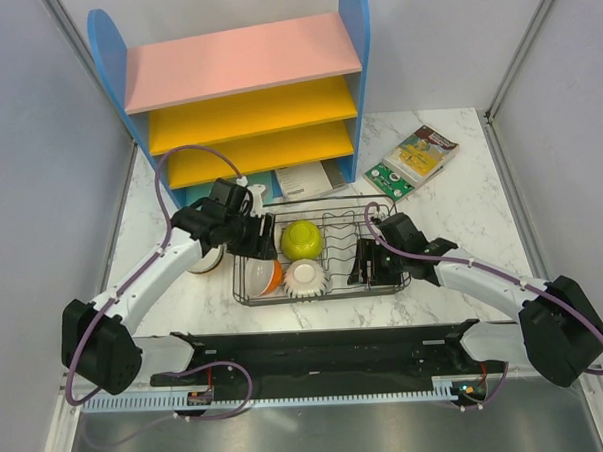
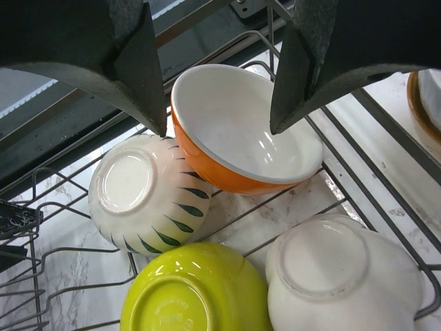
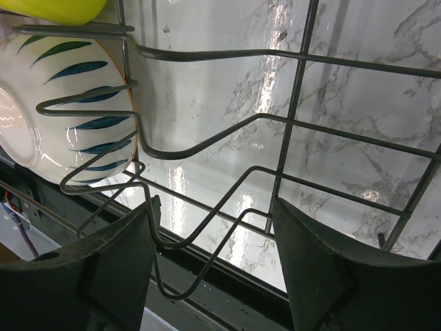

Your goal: Unload the bowls from the dish rack

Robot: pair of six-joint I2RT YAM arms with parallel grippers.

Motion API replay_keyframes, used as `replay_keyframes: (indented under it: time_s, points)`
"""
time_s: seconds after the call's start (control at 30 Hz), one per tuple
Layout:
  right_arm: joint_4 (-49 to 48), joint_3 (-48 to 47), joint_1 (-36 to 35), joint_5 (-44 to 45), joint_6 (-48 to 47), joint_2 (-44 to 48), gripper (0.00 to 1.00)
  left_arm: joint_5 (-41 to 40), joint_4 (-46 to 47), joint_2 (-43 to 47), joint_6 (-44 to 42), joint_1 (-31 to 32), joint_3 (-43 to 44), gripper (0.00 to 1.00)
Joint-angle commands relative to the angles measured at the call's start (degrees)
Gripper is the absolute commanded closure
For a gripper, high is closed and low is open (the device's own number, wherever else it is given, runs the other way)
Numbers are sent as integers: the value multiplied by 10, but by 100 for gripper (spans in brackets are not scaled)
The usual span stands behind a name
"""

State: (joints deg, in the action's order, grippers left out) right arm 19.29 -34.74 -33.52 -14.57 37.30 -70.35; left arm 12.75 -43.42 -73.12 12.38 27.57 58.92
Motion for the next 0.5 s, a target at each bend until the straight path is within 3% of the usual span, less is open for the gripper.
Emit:
replay_keyframes:
  time_s: [0.0, 0.33, 0.43, 0.47]
  points:
    - [-5, -17, 2, 4, -3, -3, 26, 15, -10, -8, 28, 19, 15, 32]
    - [-7, -22, 2, 2, -8, -7, 26, -17, -5, -61, 55, 63, 22, 34]
    - [-9, -16, 2, 2, -6, -8, 26, -23, -4, -62, 62, 71, 22, 39]
    - [-10, -15, 2, 1, -5, -8, 26, -26, -4, -62, 63, 76, 20, 46]
